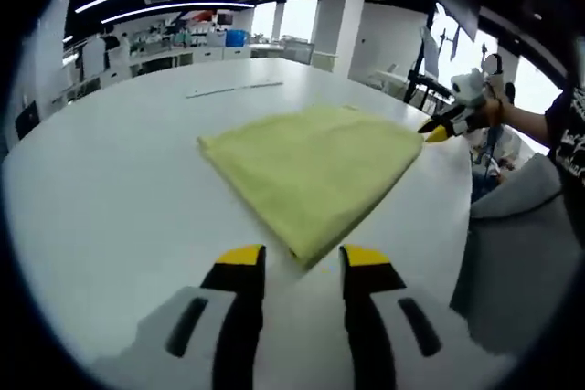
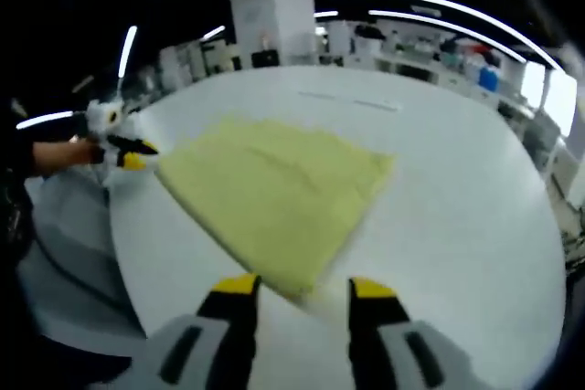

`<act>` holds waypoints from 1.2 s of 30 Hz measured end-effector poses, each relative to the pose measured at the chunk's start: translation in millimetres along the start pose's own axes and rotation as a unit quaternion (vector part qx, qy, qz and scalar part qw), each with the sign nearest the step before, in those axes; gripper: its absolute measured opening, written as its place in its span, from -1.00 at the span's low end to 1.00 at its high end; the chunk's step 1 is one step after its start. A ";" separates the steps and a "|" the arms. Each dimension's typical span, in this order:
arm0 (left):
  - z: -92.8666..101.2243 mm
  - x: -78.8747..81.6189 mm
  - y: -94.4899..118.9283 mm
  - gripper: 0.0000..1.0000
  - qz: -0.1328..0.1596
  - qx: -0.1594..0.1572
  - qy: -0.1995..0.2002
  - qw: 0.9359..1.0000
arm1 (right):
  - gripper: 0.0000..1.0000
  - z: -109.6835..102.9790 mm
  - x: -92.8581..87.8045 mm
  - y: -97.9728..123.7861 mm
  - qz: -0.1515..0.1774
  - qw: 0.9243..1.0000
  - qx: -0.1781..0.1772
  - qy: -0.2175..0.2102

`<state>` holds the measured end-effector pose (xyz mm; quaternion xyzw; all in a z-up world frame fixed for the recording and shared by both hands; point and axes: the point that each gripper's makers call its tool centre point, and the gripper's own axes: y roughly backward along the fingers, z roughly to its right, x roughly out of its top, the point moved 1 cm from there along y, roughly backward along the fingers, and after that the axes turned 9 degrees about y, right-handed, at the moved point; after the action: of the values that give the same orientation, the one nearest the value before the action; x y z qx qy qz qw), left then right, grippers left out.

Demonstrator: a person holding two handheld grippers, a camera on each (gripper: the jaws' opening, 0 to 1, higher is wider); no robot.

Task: Fold the garment on the visible template until the final outline fits inside the template.

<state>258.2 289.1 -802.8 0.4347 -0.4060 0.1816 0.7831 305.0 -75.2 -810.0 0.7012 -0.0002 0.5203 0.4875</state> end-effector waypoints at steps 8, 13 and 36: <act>0.7 31.3 14.2 0.48 0.057 0.006 0.037 0.998 | 0.50 -4.2 42.3 24.1 0.061 0.998 -0.008 -0.033; 2.6 53.8 26.9 0.80 0.083 0.008 0.057 0.995 | 0.97 -3.1 66.2 45.1 0.091 0.995 -0.037 -0.023; 10.5 68.0 60.9 0.98 0.091 0.033 0.040 0.995 | 0.98 -26.3 85.1 92.0 0.139 0.989 -0.050 -0.029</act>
<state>255.5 309.6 -713.4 0.4136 -0.4059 0.2825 0.7644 278.1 -62.3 -685.5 0.6838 -0.1384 0.5617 0.4447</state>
